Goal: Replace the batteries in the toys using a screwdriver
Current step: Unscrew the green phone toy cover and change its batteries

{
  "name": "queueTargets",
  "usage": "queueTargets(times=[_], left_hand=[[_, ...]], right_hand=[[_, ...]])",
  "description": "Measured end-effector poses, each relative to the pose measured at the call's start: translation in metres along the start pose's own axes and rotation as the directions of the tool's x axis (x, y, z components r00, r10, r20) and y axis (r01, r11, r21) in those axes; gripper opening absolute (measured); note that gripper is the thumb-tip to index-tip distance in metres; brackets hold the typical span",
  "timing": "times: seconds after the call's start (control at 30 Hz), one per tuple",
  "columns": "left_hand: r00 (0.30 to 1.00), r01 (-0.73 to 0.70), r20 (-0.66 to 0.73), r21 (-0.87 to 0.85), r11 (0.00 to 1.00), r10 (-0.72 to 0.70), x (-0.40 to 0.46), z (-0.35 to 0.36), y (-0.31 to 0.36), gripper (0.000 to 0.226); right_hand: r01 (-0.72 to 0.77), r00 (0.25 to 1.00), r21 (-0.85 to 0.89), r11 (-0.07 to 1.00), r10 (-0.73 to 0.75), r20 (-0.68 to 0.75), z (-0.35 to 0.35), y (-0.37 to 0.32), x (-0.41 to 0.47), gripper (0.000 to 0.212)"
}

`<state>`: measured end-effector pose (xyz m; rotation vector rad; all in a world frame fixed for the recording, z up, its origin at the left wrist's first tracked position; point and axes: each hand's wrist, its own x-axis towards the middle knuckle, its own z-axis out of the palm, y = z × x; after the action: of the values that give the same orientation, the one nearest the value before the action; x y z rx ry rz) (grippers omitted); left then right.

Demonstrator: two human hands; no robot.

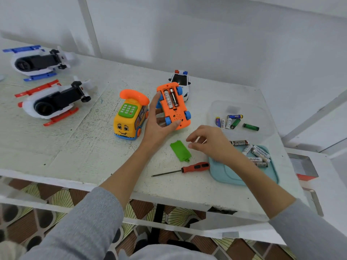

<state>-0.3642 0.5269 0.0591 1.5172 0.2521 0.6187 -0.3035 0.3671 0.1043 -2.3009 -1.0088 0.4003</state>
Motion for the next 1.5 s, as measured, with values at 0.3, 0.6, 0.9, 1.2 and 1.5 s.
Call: queueTargets(times=[0.3,0.6,0.9,1.2,1.5], left_hand=[[1.000,-0.003,0.016,0.016,1.000,0.003,-0.001,0.000,-0.001,0.084],[1.000,0.011,0.002,0.008,1.000,-0.011,-0.003,0.000,0.000,0.084],[0.999,0.001,0.053,-0.012,1.000,0.000,-0.003,0.002,0.003,0.084],[0.994,0.004,0.106,0.070,0.998,-0.011,0.000,0.003,-0.004,0.083],[0.994,0.017,0.105,0.075,0.997,-0.024,0.001,0.003,-0.008,0.087]], right_hand=[[-0.060,0.993,-0.103,0.993,0.070,0.098,0.023,-0.010,0.005,0.034],[-0.201,0.977,0.228,0.953,0.180,0.112,0.006,-0.005,0.002,0.028],[-0.127,0.982,0.576,0.808,0.183,-0.040,-0.043,0.003,-0.003,0.025],[-0.087,0.974,0.700,0.708,0.207,-0.089,-0.047,0.000,0.024,0.022],[-0.088,0.989,0.752,0.653,0.150,-0.015,-0.032,-0.020,0.048,0.030]])
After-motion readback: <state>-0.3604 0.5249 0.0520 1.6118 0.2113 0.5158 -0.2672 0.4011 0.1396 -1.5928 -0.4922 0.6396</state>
